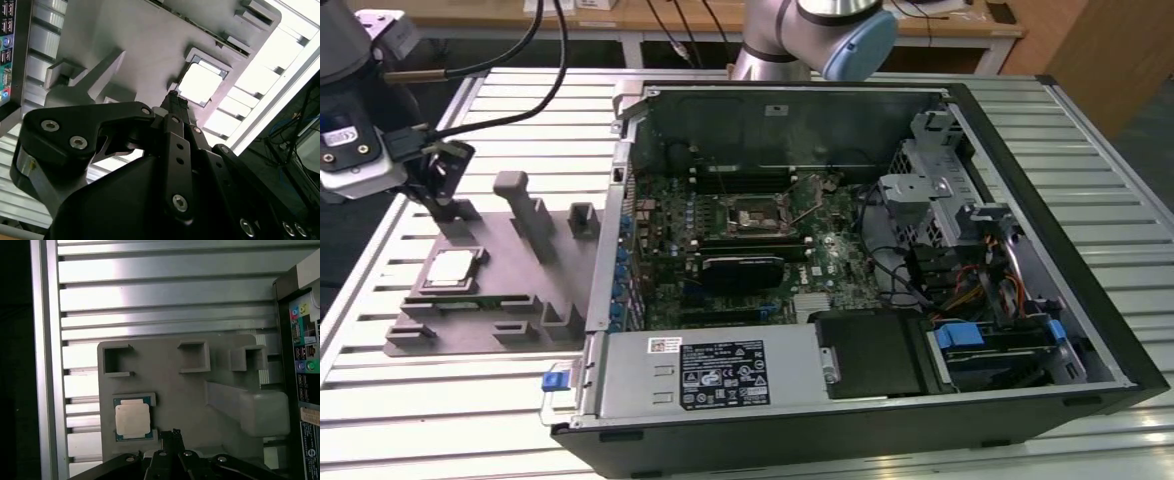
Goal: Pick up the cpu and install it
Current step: 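Pick up the cpu and move it towards the insertion slot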
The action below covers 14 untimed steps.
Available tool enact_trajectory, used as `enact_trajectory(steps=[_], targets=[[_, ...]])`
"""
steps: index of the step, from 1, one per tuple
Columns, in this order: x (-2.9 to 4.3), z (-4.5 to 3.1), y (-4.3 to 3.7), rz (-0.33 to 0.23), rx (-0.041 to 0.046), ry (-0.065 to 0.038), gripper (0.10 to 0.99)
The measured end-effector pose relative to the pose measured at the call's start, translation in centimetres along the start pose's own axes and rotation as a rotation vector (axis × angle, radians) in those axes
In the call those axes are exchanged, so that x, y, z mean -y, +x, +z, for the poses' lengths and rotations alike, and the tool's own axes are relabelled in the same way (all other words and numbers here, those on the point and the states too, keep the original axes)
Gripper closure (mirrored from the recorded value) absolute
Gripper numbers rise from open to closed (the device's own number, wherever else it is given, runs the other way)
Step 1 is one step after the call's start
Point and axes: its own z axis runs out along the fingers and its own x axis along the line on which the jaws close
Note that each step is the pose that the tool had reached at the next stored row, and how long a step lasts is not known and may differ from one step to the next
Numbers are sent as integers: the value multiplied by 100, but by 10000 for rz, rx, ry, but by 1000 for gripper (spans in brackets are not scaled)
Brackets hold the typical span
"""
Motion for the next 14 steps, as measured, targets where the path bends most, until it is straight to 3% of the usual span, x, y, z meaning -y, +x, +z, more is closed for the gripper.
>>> enact_trajectory(steps=[14], targets=[[14,149,92,0,2,1,980]])
